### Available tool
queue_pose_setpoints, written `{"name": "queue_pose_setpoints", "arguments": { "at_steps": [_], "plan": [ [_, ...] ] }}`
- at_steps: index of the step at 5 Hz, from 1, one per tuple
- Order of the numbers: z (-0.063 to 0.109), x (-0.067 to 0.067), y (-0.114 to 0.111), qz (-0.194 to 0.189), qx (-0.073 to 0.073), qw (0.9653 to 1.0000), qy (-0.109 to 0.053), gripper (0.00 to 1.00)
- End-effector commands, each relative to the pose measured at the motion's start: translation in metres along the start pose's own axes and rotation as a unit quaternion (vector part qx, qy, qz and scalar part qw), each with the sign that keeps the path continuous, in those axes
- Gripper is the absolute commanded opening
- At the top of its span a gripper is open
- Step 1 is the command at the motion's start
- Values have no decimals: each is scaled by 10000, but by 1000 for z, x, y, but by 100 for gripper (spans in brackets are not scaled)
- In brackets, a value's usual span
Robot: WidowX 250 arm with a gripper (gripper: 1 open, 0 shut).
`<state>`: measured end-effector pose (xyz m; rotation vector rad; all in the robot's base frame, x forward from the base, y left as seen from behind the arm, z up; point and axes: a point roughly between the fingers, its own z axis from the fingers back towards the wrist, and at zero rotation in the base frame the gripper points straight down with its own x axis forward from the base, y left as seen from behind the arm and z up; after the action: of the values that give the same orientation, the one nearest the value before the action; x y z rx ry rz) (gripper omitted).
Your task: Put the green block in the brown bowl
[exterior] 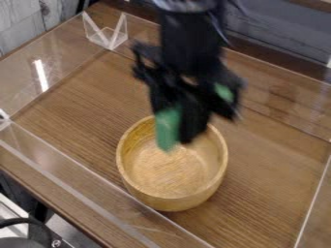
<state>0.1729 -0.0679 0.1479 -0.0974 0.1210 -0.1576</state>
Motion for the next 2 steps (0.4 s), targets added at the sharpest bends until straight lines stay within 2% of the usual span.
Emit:
{"name": "queue_pose_setpoints", "arguments": {
  "at_steps": [1,2],
  "plan": [
    [-10,7,-10,19,24,9995,-311,0],
    [-5,5,-3,191,26,9991,-386,0]
  ]
}}
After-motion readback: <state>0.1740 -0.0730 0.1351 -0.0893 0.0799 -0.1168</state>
